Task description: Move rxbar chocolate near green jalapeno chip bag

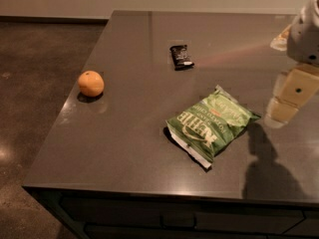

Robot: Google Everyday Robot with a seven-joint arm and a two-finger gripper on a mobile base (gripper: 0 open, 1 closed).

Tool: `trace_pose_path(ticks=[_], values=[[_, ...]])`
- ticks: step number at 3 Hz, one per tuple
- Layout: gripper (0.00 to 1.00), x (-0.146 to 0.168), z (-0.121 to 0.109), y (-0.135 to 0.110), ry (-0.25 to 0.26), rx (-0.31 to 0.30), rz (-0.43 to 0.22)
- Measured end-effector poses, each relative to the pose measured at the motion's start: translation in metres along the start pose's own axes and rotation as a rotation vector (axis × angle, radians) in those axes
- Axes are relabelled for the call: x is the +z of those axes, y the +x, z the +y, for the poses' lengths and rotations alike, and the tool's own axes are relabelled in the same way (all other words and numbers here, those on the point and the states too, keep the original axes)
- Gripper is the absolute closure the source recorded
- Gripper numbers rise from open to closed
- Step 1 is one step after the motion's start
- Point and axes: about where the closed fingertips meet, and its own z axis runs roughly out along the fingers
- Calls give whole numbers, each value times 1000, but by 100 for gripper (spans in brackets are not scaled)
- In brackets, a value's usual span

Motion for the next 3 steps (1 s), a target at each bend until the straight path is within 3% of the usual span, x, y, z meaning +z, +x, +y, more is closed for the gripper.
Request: trace_pose_path(ticks=[1,3], values=[[0,28,-41,-34,6,153,-14],[0,85,-97,-81,26,409,-40]])
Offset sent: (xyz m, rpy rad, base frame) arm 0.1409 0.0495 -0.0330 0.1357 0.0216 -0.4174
